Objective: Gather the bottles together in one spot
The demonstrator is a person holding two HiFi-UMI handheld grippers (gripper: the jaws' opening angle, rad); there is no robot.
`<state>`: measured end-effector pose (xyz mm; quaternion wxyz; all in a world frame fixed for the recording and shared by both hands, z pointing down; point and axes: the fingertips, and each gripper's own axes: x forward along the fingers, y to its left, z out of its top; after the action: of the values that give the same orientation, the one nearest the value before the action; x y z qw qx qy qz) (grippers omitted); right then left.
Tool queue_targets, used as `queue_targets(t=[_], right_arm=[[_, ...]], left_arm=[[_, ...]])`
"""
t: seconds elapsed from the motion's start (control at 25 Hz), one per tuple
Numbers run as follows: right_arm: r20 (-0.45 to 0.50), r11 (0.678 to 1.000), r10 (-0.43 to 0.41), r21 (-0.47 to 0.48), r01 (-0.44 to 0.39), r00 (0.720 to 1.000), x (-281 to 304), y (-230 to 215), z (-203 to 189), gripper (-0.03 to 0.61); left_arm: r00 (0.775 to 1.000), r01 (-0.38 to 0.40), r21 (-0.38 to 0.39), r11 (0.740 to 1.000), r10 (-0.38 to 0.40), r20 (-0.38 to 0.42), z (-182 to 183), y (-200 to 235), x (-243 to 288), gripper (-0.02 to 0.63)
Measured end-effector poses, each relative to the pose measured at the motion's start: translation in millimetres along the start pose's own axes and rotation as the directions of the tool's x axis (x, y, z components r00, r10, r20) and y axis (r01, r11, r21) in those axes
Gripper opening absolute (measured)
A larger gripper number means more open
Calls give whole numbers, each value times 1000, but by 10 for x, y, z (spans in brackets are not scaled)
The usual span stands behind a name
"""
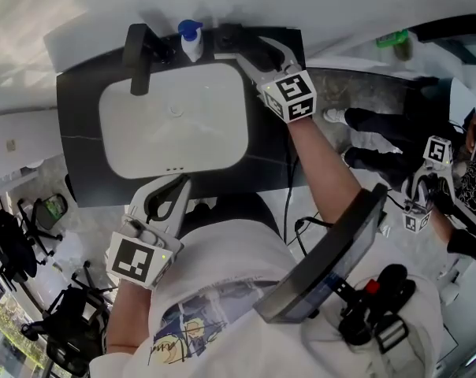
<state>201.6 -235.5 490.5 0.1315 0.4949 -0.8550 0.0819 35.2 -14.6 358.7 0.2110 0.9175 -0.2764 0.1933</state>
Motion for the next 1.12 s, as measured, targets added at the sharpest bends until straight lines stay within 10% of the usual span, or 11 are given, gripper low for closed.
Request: queue_targets(t=[0.36, 0.56, 1.12], right_arm=[[-67, 996, -80, 28, 82, 995, -695, 441, -107, 176], [-121, 999, -43, -3, 43, 992, -1048, 1005, -103, 2], [-124, 982, 4, -187, -28, 992, -1705, 2460, 412, 2]], left_arm=[[999, 29, 37, 999, -30, 42, -45, -78, -286, 17], [997, 45, 63, 997, -49, 55, -146, -55, -562, 17], [984, 130, 8, 992, -130, 124, -434, -122, -1300, 2]])
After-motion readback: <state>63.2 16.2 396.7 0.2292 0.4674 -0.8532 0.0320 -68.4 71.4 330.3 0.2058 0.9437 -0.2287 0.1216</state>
